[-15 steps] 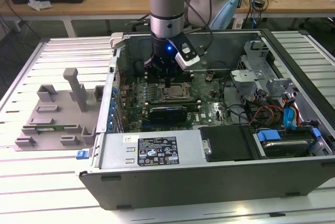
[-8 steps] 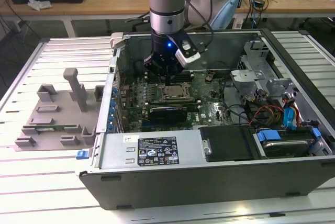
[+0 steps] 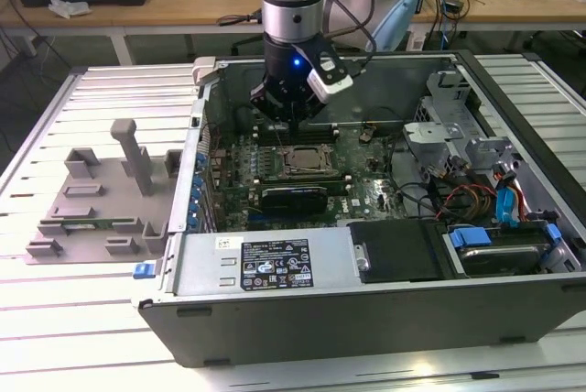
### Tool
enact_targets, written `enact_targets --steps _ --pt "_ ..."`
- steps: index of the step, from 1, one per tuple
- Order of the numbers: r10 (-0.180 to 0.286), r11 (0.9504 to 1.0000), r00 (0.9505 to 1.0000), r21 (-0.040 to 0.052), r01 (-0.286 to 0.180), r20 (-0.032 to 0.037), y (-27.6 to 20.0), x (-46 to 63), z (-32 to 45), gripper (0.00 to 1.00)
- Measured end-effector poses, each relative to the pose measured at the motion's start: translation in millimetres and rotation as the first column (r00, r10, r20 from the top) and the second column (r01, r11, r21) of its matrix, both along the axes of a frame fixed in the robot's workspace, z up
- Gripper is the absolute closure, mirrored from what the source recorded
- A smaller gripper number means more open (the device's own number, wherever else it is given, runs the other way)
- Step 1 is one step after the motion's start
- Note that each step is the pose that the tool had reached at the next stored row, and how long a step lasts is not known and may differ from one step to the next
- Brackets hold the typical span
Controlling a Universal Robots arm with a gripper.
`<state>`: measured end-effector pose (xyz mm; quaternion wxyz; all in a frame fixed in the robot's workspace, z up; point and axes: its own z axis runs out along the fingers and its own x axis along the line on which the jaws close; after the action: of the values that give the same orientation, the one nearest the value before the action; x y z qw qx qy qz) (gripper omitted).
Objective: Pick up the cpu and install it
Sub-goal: 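Close the cpu cover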
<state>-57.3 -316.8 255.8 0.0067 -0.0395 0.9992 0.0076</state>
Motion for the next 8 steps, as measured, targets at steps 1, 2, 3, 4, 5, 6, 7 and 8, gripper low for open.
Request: enact_targets --steps 1,2,3,4,5,6,7,8 --pt "0.000 1.0000 1.0000 -0.0002 0.000 0.0000 0.0 0.0 2.3 0.89" --pt "0.000 1.0000 1.0000 0.0001 0.000 0.0002 0.0 0.0 2.2 0.89" --pt "0.000 1.0000 1.0000 0.0001 0.000 0.0001 0.0 0.0 2.2 0.89" --pt "0.000 1.0000 1.0000 0.0000 0.000 0.0001 0.0 0.0 2.3 0.89" --pt "0.000 1.0000 1.0000 -0.0001 0.000 -0.0002 0.0 1.9 2.4 0.89" --pt "0.000 1.0000 1.0000 -0.0001 0.000 -0.0001 0.0 8.5 2.4 0.89" --pt "0.000 1.0000 1.0000 -0.0001 0.000 0.0000 0.0 11.7 2.4 0.89" --pt "0.000 1.0000 1.0000 -0.0001 0.000 0.0000 0.0 14.5 2.4 0.89"
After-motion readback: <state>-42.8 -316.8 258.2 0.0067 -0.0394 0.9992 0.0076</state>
